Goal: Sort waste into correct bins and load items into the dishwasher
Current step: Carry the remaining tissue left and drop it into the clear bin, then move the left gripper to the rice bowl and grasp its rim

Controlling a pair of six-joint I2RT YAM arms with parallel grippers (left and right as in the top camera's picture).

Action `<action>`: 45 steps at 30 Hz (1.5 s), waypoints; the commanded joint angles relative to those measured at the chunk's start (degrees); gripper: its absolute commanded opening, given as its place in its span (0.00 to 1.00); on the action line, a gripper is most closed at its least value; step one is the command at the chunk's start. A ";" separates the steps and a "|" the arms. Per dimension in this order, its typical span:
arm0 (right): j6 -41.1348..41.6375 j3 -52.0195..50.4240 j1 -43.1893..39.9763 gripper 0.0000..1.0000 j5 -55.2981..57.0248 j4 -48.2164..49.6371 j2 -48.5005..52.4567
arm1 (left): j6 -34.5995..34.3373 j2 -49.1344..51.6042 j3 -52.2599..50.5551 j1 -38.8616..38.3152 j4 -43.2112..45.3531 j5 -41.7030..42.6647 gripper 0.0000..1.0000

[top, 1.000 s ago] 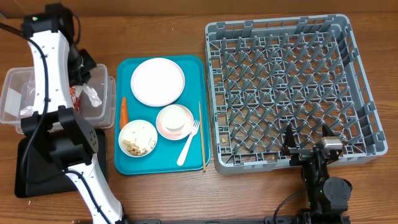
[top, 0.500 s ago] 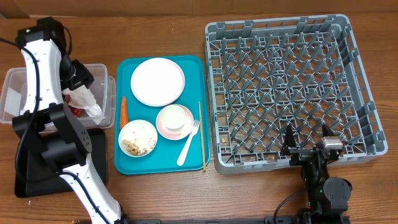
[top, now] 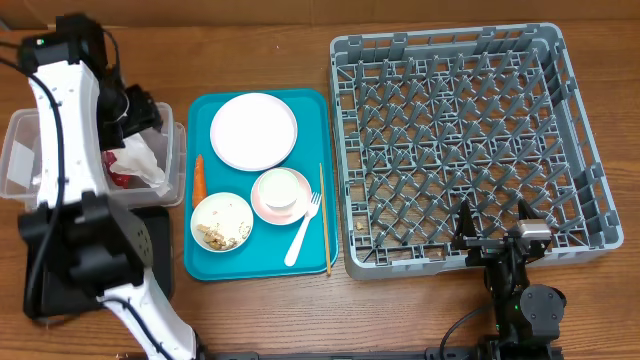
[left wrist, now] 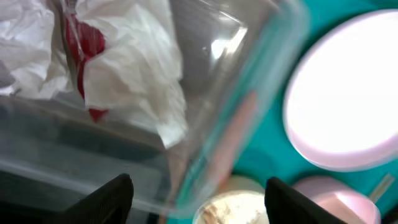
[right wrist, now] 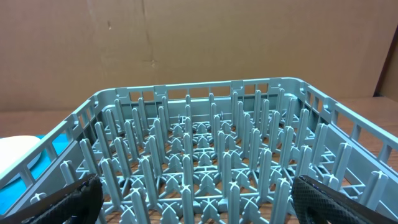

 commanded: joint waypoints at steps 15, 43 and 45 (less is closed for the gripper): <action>-0.22 -0.61 -0.15 1.00 0.52 0.35 -0.42 | 6.58 -10.29 -15.06 -35.67 -10.47 1.64 0.46; -0.22 -0.61 -0.13 1.00 0.55 0.35 -0.42 | 0.37 -31.98 -64.30 -30.16 32.63 -3.61 0.58; -0.22 -0.61 -0.13 1.00 0.55 0.35 -0.42 | 1.99 -31.98 -64.30 -30.34 33.09 -3.67 0.56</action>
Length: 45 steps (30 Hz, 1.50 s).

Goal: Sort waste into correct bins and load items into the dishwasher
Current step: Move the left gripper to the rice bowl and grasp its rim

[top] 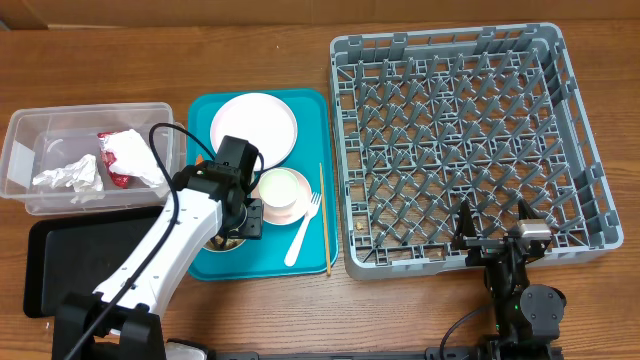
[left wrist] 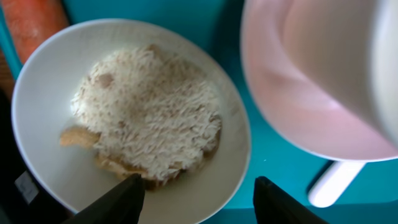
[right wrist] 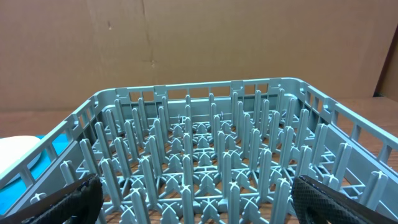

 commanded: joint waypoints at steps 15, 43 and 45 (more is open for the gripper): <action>-0.20 -0.61 -0.17 1.00 0.55 0.33 -0.42 | 3.08 0.48 -4.76 -0.22 6.19 2.97 0.49; -0.20 -0.61 -0.17 1.00 0.55 0.33 -0.42 | 3.10 0.48 -7.15 -0.87 11.72 3.15 0.33; -0.20 -0.61 -0.17 1.00 0.52 0.33 -0.42 | 3.08 0.48 -7.15 -0.87 11.72 3.19 0.29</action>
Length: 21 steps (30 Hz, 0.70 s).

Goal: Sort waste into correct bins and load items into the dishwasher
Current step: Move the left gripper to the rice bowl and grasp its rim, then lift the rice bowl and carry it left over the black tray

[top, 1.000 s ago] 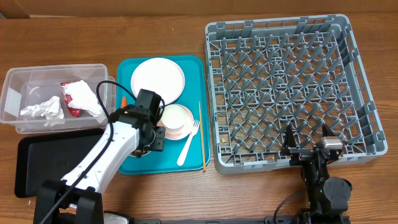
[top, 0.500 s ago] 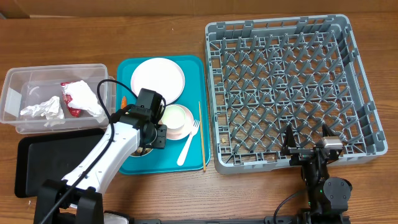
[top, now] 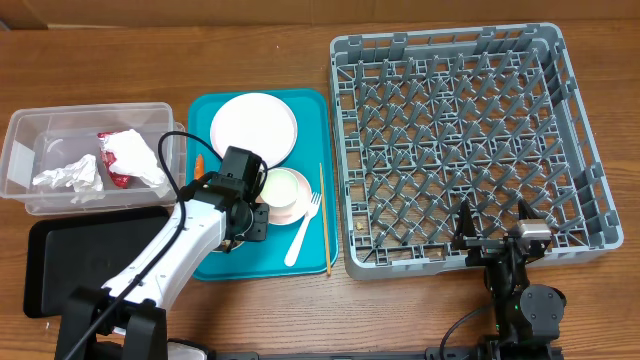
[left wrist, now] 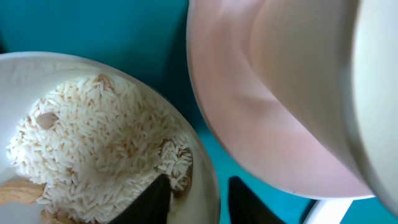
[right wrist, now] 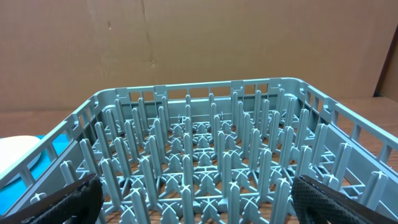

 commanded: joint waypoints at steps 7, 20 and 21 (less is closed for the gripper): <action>-0.20 -0.61 -0.17 1.00 0.52 0.33 -0.42 | 0.44 0.39 -0.52 -0.17 0.17 2.14 0.28; -0.20 -0.61 -0.17 1.00 0.52 0.33 -0.42 | 0.44 0.39 -1.16 -0.17 -0.07 2.10 0.19; -0.20 -0.61 -0.15 1.00 0.50 0.33 -0.42 | 0.44 0.39 -1.16 -0.17 -0.13 2.08 0.19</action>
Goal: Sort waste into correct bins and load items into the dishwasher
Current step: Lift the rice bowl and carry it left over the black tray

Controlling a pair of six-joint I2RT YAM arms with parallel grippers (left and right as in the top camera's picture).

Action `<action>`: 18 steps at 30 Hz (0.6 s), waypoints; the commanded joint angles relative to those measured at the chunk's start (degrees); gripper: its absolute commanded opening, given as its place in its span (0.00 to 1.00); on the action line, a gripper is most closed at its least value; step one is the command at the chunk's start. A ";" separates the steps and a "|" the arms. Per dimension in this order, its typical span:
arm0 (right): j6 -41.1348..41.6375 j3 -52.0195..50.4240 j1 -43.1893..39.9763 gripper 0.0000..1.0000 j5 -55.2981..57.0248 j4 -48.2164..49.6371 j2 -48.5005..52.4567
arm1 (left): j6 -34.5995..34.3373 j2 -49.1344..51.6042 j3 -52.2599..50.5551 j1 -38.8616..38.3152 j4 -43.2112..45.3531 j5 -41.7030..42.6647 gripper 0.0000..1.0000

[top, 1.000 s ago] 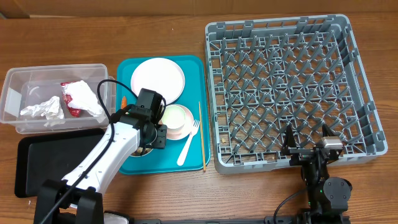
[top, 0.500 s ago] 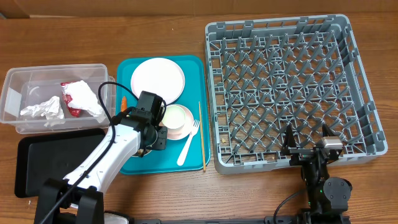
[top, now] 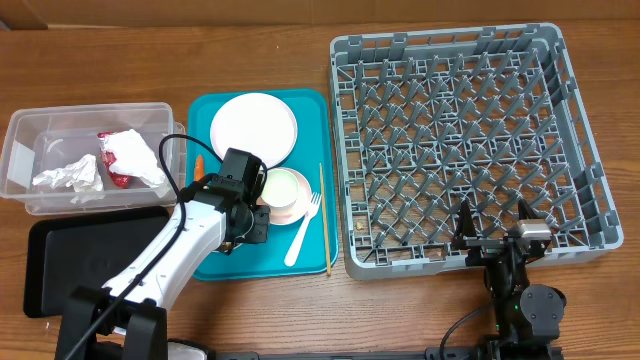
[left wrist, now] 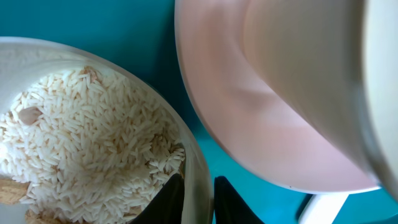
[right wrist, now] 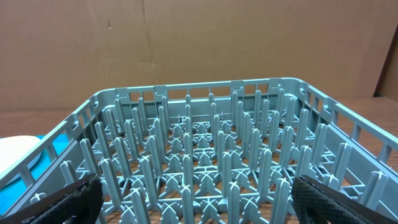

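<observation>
A white bowl (left wrist: 190, 149) of rice (left wrist: 93, 143) sits at the front left of the teal tray (top: 312, 108). My left gripper (left wrist: 196, 188) is shut on the bowl's right rim, one finger inside and one outside. From overhead, the left gripper (top: 246, 226) and its arm hide most of the bowl. Beside it stand a pink bowl (top: 283, 192), a white plate (top: 253, 131), a white fork (top: 303, 230) and a chopstick (top: 324, 218). The grey dish rack (top: 460, 130) is on the right. My right gripper (right wrist: 199, 205) rests open at the rack's near edge.
A clear bin (top: 20, 150) holding crumpled paper and a red wrapper stands at the left. A black tray (top: 70, 265) lies in front of it. An orange carrot (top: 198, 162) peeks out at the teal tray's left edge beside my left arm.
My left gripper's fingers have drawn together from astride the rice bowl's rim to pinching it. The bowl, the other dishes and the right arm are where they were.
My left gripper was open over the clear bin with the paper waste in it. Then it hung open above the rice bowl on the teal tray. Then it was lower with its fingers astride the bowl's rim, and now it grips that rim. The right arm has stayed still.
</observation>
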 commanded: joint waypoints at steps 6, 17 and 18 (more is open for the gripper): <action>-0.22 -0.61 -0.15 1.00 0.55 0.31 -0.42 | 0.48 0.39 -0.52 -0.15 -0.17 0.61 0.04; -0.22 -0.61 -0.17 1.00 0.55 0.31 -0.42 | 0.46 0.37 10.69 -0.11 -13.00 -7.48 0.04; -0.22 -0.61 -0.17 1.00 0.52 0.31 -0.42 | 0.46 0.37 12.35 -0.11 -14.43 -7.45 0.04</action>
